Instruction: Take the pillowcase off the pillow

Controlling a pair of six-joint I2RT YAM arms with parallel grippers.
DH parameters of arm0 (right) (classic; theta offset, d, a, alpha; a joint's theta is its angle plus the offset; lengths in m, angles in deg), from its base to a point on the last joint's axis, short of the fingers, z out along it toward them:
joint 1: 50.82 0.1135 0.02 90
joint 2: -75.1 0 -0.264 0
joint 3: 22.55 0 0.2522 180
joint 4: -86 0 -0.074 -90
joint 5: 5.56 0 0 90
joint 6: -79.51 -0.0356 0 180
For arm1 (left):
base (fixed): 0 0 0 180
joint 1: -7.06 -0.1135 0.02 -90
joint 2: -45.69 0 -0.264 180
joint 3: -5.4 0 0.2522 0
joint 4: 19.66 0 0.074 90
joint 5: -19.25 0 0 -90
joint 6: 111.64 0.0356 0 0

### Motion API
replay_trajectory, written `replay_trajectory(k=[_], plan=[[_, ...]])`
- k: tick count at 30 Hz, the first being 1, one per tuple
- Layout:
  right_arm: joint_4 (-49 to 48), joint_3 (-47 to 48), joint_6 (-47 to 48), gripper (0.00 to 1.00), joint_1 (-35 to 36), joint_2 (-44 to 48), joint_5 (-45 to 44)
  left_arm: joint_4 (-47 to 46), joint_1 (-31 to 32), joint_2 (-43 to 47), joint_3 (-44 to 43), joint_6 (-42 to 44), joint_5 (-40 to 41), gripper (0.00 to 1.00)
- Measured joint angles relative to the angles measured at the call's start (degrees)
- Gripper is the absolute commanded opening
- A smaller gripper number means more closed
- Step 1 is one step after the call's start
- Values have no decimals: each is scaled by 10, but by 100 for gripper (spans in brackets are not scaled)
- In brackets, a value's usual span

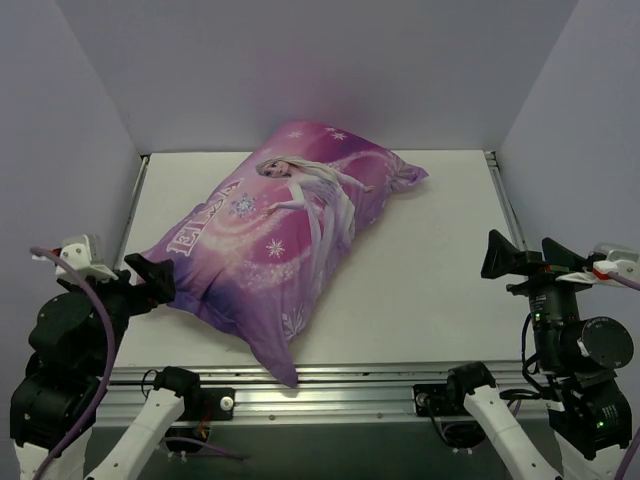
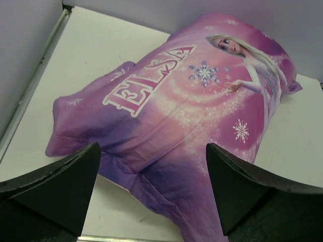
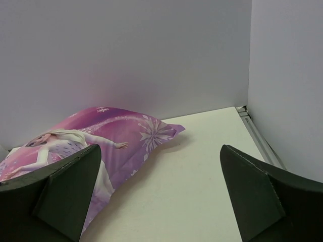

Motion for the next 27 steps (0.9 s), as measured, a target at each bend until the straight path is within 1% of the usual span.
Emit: replay_trajectory(k=[7,11,14,17,20,24,27], plan=[[5,-10,-21,100,0,-6,8,5,0,-78,26,-29,-41,94],[5,-14,-67,100,0,-42,14,7,0,-143,33,-44,-60,94],[4,-12,-99,100,0,-116,42,8,0,-187,37,-55,-68,94],[-2,-11,-126,100,0,-210,88,3,0,-211,62,-64,-74,94],[-30,-23,-158,100,0,-298,132,1,0,-213,95,-75,-81,94],[-74,-46,-210,100,0,-373,168,-22,0,-202,142,-92,-86,94],[-135,-47,-249,100,1,-431,193,-38,0,-198,168,-104,-92,94]])
